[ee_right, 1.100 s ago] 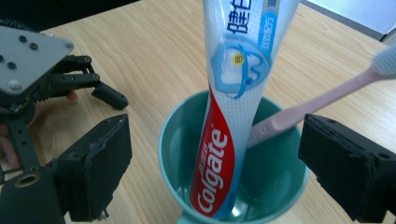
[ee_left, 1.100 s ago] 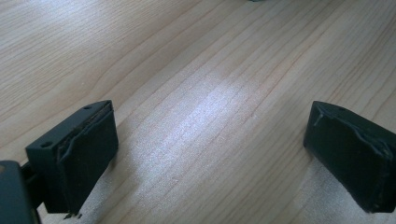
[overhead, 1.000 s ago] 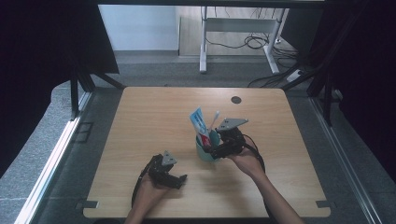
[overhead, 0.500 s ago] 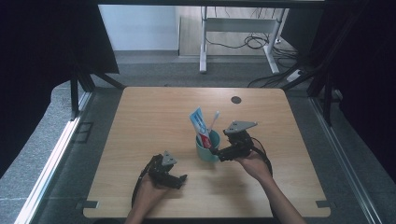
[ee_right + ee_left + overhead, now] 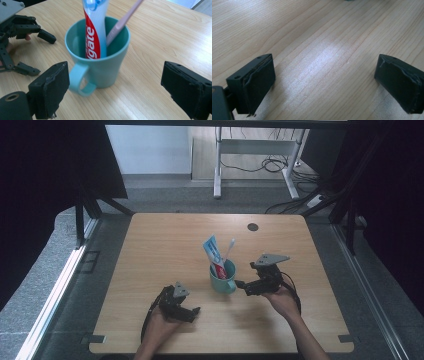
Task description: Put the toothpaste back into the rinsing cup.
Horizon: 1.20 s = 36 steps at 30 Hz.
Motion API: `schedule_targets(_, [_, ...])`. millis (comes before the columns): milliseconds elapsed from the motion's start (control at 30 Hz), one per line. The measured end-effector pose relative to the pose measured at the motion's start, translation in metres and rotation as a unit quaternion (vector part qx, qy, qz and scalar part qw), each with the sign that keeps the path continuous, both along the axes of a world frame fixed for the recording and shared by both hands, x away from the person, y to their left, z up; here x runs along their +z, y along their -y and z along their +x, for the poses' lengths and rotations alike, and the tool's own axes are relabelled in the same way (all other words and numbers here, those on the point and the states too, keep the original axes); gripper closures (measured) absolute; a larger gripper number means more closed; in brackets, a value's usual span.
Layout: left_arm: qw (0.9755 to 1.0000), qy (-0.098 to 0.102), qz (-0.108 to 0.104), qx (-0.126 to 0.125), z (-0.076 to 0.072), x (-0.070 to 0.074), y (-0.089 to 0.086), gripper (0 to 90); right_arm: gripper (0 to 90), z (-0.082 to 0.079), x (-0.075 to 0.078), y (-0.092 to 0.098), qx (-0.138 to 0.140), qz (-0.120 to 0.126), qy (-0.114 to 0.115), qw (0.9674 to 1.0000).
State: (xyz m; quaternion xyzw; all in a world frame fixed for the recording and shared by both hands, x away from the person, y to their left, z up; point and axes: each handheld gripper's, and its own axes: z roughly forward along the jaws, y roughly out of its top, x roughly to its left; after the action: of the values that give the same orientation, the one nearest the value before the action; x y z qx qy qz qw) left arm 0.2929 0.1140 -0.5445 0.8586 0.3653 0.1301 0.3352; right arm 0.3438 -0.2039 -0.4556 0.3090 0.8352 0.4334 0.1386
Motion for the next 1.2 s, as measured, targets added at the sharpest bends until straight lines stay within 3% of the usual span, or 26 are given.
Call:
schedule_targets(633, [1.0, -0.001, -0.001, 0.002, 0.0, 0.0, 0.0, 3.2, 7.7, -0.015, -0.032, 0.04, -0.041, -0.008, -0.014, 0.999])
schedule_targets(1200, [1.0, -0.001, -0.001, 0.002, 0.0, 0.0, 0.0, 3.2, 3.4, -0.029, -0.071, 0.059, -0.057, -0.033, -0.043, 0.9969])
